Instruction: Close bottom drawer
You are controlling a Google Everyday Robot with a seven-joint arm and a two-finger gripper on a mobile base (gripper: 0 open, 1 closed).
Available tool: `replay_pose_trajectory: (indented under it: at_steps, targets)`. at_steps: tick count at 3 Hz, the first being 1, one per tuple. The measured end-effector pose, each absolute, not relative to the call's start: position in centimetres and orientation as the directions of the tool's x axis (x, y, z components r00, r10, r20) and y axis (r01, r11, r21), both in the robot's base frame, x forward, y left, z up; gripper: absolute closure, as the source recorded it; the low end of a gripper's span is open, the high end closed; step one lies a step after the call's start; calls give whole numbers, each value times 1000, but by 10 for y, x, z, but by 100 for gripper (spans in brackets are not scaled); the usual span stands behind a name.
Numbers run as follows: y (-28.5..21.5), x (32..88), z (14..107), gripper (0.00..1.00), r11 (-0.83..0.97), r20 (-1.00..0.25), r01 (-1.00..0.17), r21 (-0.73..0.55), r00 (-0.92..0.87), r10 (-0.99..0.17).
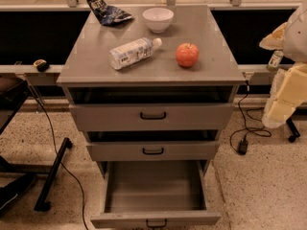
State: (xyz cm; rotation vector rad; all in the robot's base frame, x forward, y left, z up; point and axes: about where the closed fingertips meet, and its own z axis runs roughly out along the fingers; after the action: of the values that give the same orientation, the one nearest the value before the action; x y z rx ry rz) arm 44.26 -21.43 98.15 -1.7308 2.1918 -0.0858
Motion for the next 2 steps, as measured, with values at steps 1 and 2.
replay_pose_trajectory:
  at_steps: [1,2]
  targets:
    - [-214,442,980,0,254,-232,-932,-257,-196,-953]
    - [-212,429,943,0,262,-276,-936,-234,-195,-941]
